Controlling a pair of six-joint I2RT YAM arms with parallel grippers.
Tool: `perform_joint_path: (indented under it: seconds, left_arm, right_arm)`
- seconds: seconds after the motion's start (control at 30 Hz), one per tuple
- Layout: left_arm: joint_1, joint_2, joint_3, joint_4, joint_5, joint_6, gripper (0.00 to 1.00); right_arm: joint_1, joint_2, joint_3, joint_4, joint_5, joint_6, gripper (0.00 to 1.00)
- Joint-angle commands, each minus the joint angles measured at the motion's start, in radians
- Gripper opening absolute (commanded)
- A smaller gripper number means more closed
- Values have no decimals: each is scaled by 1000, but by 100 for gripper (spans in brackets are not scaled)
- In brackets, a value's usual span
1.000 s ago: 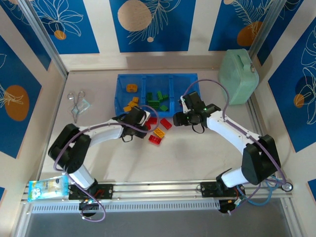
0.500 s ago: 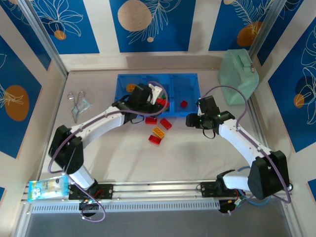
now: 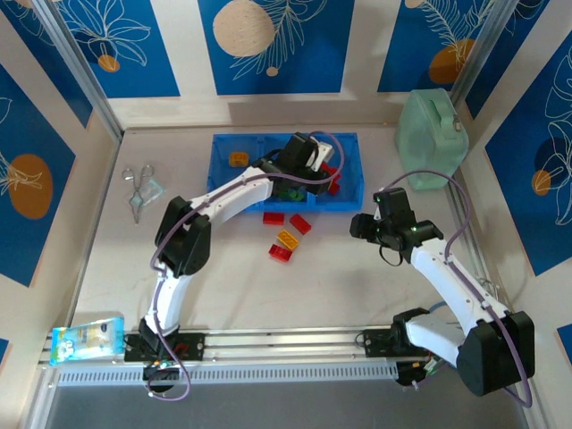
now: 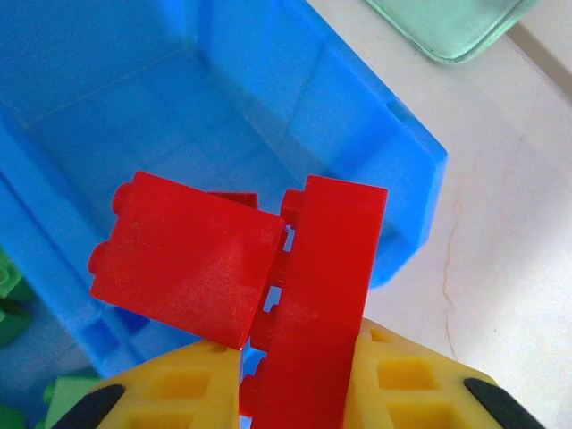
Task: Sort the legos into containers by color
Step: Place the lego in the container, then pick up the lego from the center of the table.
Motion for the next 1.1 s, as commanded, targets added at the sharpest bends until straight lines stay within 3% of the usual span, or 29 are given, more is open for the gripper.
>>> perform_joint_path:
  seconds: [0.0,0.27,0.43,0.7,1.07]
  left_arm:
    - [-6,50,90,-62,-20,-14,27]
    - [-12,89,205,-123,-54,-3,47]
    - [-37,21,168,-115,-66,30,50]
    - [-51,-228,-140,58,-57,15,51]
    - [-48,-583,-658,197,-157,-28,51]
  right_arm:
    - [-5,-25,-21,2,-24,14,59]
    - [-2,-31,-28,16,-53,6,60]
    - [6,-36,-27,27,-68,-6,66]
    - [61,28,24,38,-112,-82,73]
    - [209,279,172,51,-84,-125,72]
